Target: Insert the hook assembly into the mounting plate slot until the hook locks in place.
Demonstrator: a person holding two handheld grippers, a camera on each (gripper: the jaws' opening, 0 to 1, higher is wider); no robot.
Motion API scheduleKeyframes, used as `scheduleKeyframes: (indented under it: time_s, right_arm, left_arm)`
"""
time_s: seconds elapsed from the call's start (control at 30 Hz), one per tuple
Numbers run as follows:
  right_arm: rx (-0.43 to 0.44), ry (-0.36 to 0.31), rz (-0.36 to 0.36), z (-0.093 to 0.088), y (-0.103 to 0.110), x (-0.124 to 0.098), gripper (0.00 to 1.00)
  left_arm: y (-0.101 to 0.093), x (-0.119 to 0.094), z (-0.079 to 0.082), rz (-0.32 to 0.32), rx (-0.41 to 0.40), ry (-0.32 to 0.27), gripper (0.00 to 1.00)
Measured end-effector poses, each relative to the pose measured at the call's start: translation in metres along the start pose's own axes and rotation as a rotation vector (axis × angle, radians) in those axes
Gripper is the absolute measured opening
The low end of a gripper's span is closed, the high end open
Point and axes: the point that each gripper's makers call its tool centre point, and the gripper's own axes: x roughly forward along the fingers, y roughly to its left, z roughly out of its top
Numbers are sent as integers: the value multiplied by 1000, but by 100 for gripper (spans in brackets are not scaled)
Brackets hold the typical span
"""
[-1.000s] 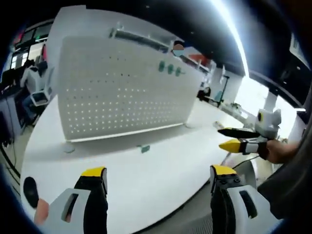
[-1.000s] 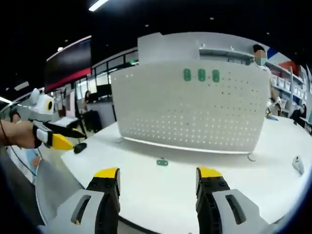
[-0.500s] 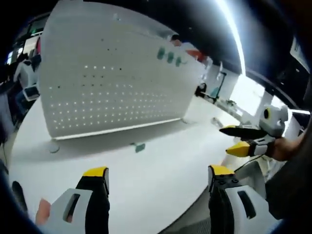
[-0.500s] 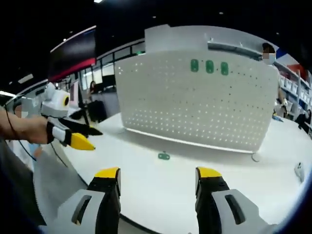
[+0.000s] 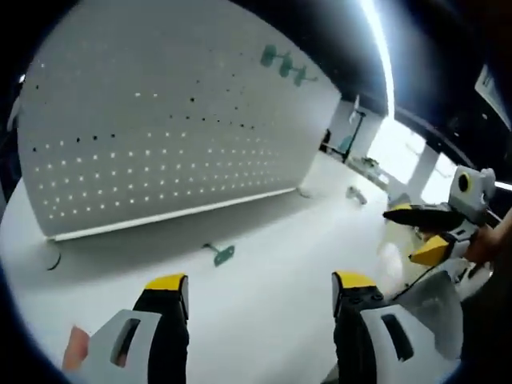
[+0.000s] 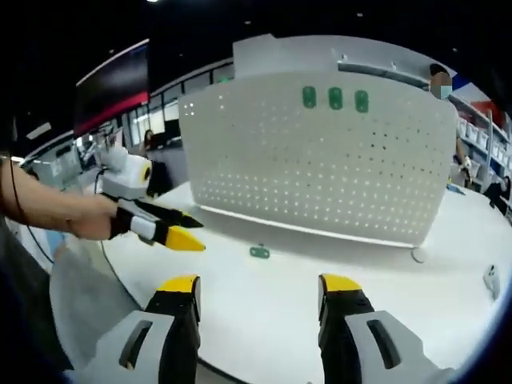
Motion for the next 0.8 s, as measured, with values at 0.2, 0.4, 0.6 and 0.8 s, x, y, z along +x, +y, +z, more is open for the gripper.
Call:
scheduleKeyframes:
  time_s: [0.2,0.4,0.6,0.8]
  right_arm:
    - [-13,13,11,1,-4,7,56]
    - [-8,22,13,-1,-8,13,55]
    - [-1,47,21,-8,-9,14,55]
    - [6,73,16,-16,-13,14,55]
  left_arm:
    - [16,25,-11,0,-36,35,66]
    - [23,49,-15,-6,-32,59,60]
    - [32,70,-18,-7,-67,73,50]
    - [39,84,-20,10,-81,73,46]
